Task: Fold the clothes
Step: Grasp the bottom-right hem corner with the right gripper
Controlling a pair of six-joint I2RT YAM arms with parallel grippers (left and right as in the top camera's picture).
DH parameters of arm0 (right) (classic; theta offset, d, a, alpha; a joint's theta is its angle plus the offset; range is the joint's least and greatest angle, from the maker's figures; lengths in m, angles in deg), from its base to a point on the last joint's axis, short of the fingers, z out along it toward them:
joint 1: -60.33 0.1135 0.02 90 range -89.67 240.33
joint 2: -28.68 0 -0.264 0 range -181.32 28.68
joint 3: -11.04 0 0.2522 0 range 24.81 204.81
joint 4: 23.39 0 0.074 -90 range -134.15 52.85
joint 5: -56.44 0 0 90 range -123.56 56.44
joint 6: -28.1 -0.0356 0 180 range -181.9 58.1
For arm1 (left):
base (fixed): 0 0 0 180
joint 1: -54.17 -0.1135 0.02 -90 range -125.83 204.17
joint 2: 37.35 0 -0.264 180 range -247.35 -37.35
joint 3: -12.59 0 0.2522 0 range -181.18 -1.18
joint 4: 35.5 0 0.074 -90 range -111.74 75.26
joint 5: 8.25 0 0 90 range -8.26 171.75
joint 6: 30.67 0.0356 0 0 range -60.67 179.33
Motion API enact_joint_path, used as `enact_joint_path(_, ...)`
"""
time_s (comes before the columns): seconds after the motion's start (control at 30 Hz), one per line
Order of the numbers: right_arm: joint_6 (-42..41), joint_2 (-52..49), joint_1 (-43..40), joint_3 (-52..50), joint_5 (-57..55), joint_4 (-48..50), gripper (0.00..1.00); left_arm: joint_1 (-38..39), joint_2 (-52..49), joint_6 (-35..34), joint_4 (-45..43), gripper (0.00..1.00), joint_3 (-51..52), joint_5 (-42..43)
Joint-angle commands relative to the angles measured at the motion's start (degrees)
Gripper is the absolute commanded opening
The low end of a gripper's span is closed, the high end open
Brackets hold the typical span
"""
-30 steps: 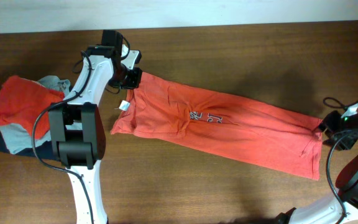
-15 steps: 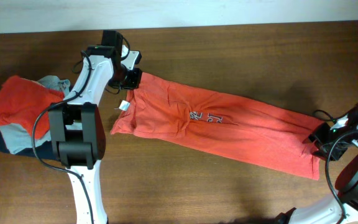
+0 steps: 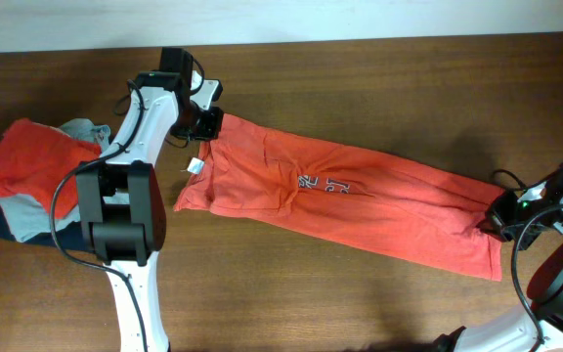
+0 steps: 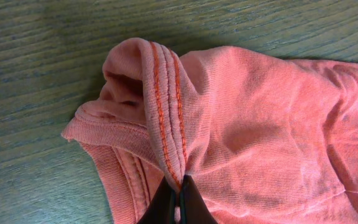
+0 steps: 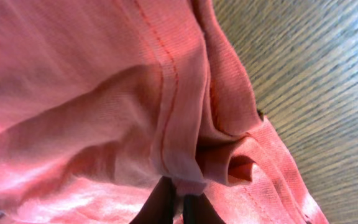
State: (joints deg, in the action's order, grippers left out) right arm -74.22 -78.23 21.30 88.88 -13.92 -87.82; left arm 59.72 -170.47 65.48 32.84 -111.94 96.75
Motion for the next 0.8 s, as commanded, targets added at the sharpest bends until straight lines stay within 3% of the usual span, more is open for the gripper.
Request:
enact_joint_path(0.0, -0.2, -0.2, -0.1, 4.1, -0.5, -1.7, 0.04, -0.3, -0.2, -0.5, 0.2, 0.0, -0.9, 0.2)
enact_joint_path(0.3, -0.2, -0.2, -2.1, 6.4, -10.5, 0.4, 0.04, -0.7, -0.2, -0.5, 0.6, 0.01, -0.9, 0.0)
enact_joint_path(0.47, 4.3, -0.2, -4.2, 6.6, -1.2, 1.0, 0.04, -0.7, -0.2, -0.5, 0.6, 0.01, -0.9, -1.9)
enact_joint_path(0.77, 5.0, -0.2, -6.5, 8.3, -0.5, 1.0, 0.04, -1.5, -0.2, -0.5, 1.2, 0.01, -0.9, -2.8)
